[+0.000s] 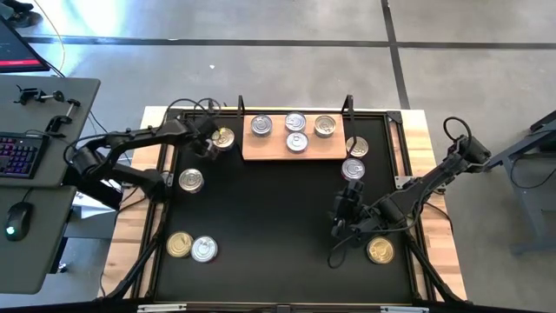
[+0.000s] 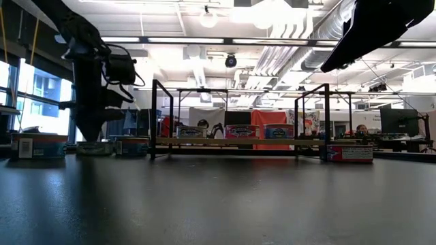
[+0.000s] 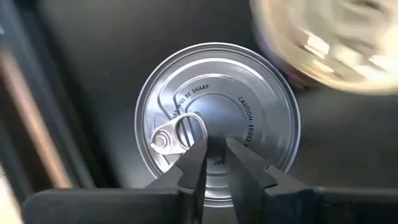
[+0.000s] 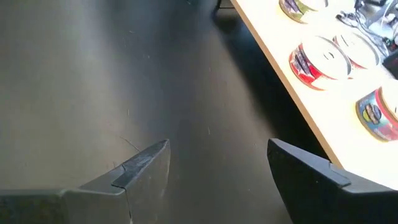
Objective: Stack canned seafood by type on shelf
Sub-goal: Put the green tuna can on the shelf aligned with the other green tuna can
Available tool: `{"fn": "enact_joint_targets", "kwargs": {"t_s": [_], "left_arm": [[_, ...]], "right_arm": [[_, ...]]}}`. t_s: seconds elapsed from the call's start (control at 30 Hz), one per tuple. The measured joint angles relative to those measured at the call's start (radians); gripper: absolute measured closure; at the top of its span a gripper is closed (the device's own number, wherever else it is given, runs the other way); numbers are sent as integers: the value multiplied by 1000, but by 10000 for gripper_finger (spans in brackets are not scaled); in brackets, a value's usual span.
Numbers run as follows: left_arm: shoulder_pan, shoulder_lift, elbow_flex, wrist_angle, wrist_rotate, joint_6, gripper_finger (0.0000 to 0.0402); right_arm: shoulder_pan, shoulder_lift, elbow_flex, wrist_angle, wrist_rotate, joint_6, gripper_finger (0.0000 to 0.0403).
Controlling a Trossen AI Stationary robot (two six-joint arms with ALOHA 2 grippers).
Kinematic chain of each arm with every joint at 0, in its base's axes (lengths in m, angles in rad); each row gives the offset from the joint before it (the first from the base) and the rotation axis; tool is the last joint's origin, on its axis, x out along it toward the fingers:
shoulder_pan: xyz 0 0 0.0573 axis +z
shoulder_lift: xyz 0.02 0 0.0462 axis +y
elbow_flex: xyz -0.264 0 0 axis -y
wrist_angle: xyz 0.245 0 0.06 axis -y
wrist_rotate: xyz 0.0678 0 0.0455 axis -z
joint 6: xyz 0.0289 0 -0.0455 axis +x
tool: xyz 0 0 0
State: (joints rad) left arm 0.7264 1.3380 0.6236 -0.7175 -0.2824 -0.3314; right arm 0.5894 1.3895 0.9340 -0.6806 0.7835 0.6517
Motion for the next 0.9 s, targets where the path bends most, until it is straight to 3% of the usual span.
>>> {"fn": "enact_joint_targets", "kwargs": {"t_s": [0.27, 0.57, 0.73, 0.9], "left_arm": [[-260, -6, -1, -49, 47, -162, 392], [-620, -7, 1, -11, 217, -366, 401], [-825, 0, -9, 156, 269, -480, 401], [-997, 53, -13, 493, 139, -466, 401]], "right_arm": [[0, 0, 0, 70, 1, -95, 142], [0, 0, 0, 87, 0, -122, 142], [-1, 0, 0, 87, 0, -121, 142], [-1, 0, 0, 112, 3, -132, 142]]}}
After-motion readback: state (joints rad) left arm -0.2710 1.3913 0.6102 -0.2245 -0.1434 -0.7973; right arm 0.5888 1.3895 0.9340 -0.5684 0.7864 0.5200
